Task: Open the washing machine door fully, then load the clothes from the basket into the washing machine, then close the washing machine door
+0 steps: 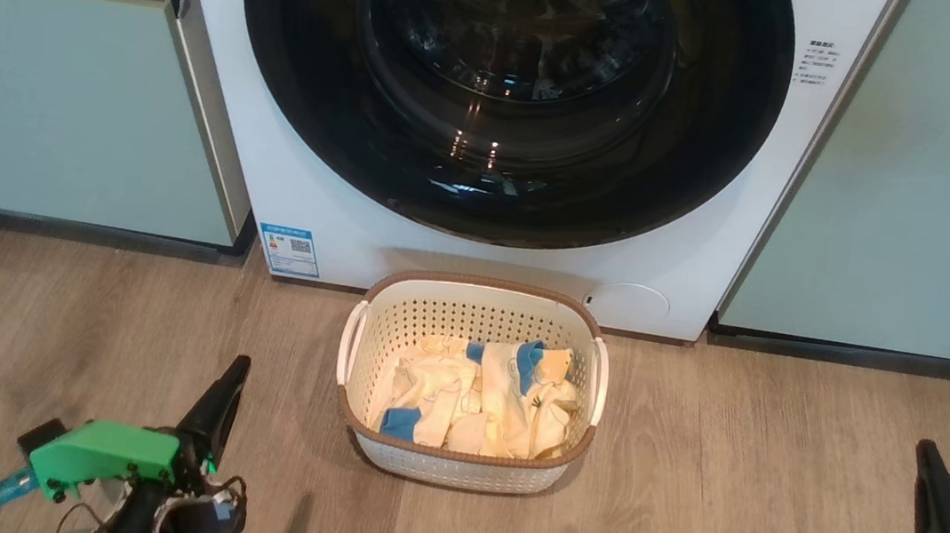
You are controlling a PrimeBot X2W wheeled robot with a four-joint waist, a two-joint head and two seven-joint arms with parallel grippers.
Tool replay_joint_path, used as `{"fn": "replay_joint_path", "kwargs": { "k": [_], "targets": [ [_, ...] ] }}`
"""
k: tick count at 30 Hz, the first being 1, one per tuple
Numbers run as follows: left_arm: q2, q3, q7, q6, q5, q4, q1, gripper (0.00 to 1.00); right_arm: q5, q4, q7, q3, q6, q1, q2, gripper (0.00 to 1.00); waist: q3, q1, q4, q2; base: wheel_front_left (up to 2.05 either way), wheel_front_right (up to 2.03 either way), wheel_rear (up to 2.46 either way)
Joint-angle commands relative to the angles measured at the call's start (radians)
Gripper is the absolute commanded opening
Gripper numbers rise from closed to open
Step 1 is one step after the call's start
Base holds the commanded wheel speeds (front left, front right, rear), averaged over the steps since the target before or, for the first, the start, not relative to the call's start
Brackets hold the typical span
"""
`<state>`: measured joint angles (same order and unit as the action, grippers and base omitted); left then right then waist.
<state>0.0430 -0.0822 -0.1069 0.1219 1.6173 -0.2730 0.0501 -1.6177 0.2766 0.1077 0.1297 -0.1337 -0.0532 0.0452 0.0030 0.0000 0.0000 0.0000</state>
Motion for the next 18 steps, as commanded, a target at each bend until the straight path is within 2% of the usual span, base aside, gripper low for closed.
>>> {"fn": "replay_joint_path", "kwargs": {
  "k": [1, 18],
  "targets": [
    [0.007, -0.032, -0.006, 0.009, -0.009, 0.028, 0.058, 0.0, 0.009, -0.032, 0.006, -0.016, 0.003, -0.055, 0.005, 0.0, 0.0, 0.0, 0.0, 0.0, 0.0, 0.0, 0.0],
    [0.007, -0.032, -0.006, 0.009, -0.009, 0.028, 0.058, 0.0, 0.009, -0.032, 0.006, -0.016, 0.003, -0.055, 0.005, 0.0, 0.0, 0.0, 0.0, 0.0, 0.0, 0.0, 0.0]
  ]
}}
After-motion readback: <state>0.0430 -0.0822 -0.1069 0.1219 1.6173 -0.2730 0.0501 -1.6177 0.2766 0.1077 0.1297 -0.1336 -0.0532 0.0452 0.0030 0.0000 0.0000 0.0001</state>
